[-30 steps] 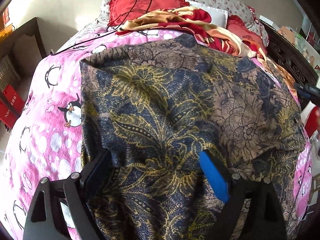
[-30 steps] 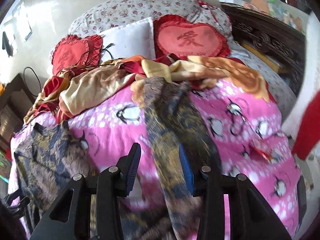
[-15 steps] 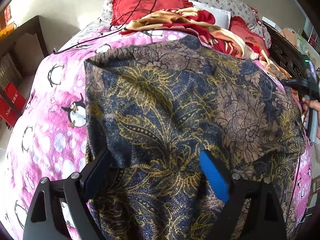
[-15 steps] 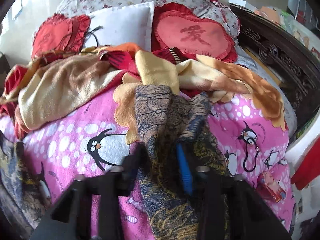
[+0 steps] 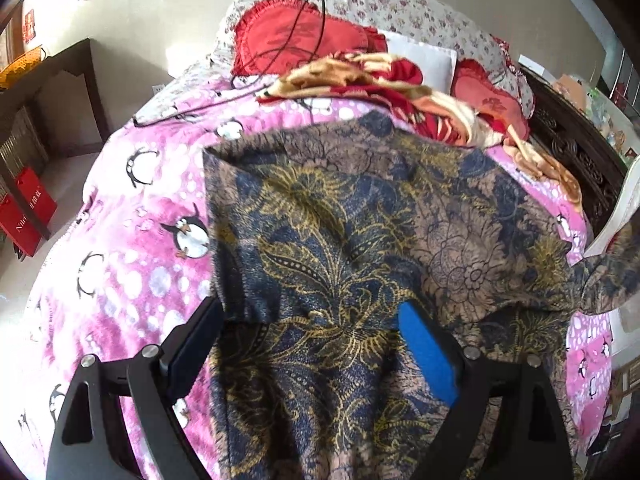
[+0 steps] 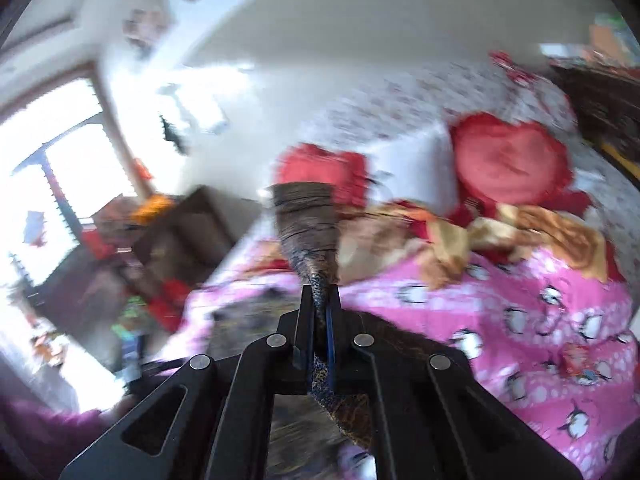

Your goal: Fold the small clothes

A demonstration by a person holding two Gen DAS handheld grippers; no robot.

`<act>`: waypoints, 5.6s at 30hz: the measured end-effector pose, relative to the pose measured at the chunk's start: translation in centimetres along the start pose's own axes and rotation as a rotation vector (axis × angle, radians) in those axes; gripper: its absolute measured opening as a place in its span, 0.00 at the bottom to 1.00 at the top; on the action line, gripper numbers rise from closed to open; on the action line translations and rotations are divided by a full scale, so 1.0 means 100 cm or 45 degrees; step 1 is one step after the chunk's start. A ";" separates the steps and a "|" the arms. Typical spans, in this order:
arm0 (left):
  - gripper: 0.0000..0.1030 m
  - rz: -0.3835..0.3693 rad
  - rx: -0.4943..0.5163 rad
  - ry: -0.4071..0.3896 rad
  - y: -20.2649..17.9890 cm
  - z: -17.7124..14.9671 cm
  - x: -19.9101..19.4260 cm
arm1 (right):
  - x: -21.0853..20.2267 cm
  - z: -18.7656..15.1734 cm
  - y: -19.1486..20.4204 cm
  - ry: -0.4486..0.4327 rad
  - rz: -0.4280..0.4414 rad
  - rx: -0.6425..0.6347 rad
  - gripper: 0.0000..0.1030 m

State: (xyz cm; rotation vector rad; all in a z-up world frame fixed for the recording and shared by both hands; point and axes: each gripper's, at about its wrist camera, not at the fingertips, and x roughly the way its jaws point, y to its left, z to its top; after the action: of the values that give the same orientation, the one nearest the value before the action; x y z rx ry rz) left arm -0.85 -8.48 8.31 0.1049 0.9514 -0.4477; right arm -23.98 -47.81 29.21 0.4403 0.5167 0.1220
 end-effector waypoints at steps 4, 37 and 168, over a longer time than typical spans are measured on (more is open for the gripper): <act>0.90 0.002 0.004 -0.039 -0.001 0.000 -0.019 | -0.027 -0.016 0.069 0.036 0.207 -0.155 0.01; 0.90 -0.213 0.075 0.017 0.009 -0.033 -0.017 | 0.338 -0.102 0.046 0.815 0.069 -0.036 0.30; 0.69 -0.005 -0.297 0.113 0.121 -0.034 -0.006 | 0.265 -0.110 0.058 0.670 -0.628 -0.701 0.39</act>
State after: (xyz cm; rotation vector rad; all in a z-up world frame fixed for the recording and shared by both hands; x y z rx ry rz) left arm 1.28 3.59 5.47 -0.0889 1.0846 -0.3352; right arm -6.63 -32.59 11.27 -0.2771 1.0570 -0.1013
